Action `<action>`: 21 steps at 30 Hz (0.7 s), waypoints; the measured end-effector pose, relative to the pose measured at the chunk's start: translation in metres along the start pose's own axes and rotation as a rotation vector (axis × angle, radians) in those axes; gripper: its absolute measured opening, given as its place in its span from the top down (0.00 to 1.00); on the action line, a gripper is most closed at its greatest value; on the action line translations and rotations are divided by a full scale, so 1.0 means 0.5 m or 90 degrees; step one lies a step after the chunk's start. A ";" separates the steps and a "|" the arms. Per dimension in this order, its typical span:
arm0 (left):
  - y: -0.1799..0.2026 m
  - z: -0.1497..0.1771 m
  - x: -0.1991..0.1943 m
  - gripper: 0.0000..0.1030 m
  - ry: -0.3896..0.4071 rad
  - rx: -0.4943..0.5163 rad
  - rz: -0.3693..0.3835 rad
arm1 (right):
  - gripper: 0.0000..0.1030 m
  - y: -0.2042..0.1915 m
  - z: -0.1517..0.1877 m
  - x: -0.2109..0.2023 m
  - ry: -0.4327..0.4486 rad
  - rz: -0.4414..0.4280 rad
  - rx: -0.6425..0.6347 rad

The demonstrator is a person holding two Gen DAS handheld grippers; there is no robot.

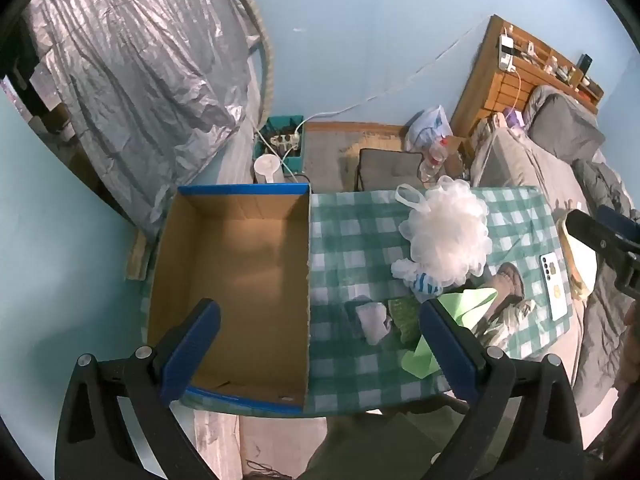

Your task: Organize soft objects

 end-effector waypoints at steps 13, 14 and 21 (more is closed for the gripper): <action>0.014 0.005 0.001 0.03 0.002 0.006 0.002 | 0.03 0.000 0.004 0.004 -0.006 -0.005 -0.004; 0.014 0.005 0.002 0.03 0.002 0.006 0.002 | 0.03 -0.001 0.005 0.004 -0.006 -0.005 -0.003; 0.017 0.007 0.000 0.03 0.004 0.007 0.000 | 0.03 -0.001 0.003 0.004 -0.006 -0.005 -0.004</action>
Point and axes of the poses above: each gripper's, at about its wrist camera, not at the fingertips, and x roughly the way its jaws point, y to its right, z to its underside, the point moved 6 cm from there along x, roughly the way its jaws point, and after that the axes turned 9 degrees about z, right-handed, at the moved point
